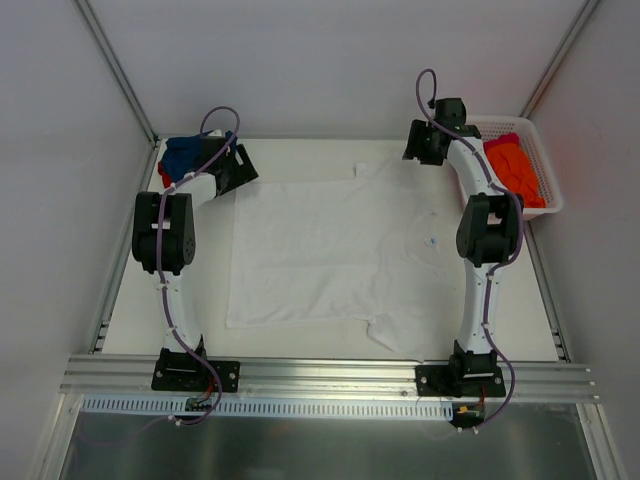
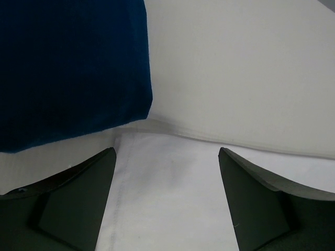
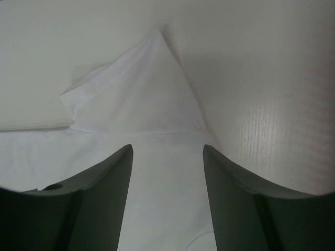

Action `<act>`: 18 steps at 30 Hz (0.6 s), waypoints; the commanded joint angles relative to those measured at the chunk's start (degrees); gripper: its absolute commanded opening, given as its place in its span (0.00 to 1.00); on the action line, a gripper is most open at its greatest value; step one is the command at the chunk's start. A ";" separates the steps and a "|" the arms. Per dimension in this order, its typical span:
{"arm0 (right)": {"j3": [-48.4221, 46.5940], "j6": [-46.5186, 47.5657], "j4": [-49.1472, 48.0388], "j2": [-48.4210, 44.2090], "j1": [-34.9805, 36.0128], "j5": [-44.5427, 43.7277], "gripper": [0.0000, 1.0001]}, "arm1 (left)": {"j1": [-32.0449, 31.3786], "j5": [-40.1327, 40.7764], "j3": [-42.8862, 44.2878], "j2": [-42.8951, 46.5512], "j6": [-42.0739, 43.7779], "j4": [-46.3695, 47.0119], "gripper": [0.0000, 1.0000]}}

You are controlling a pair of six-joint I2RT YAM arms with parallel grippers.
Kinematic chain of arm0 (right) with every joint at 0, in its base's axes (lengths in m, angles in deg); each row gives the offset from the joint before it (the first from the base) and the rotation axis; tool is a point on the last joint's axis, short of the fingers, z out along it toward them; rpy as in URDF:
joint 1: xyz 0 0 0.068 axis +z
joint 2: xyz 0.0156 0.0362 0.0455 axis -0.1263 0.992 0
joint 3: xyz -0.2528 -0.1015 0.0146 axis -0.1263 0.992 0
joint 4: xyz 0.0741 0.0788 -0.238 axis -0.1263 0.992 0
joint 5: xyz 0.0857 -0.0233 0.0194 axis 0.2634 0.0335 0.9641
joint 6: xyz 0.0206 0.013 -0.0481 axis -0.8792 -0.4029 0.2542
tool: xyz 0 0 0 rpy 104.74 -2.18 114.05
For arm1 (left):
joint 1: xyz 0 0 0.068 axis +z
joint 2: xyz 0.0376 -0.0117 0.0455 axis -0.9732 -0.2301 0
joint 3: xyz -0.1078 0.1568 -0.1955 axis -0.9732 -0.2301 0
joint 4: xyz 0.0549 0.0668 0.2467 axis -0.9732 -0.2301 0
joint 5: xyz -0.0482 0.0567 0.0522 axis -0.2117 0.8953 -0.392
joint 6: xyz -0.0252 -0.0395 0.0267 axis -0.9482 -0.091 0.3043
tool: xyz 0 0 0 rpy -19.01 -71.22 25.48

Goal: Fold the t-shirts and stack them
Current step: Flatten the tshirt out

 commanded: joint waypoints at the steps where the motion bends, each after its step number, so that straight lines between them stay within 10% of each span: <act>1: -3.69 -2.10 -0.72 1.37 -1.54 3.08 0.60 | 0.68 -0.43 2.13 -0.23 -0.99 -1.36 0.80; 18: 2.37 -4.65 -5.03 -2.76 -3.57 7.47 0.59 | 1.03 0.10 8.98 -4.36 -1.86 -8.12 0.74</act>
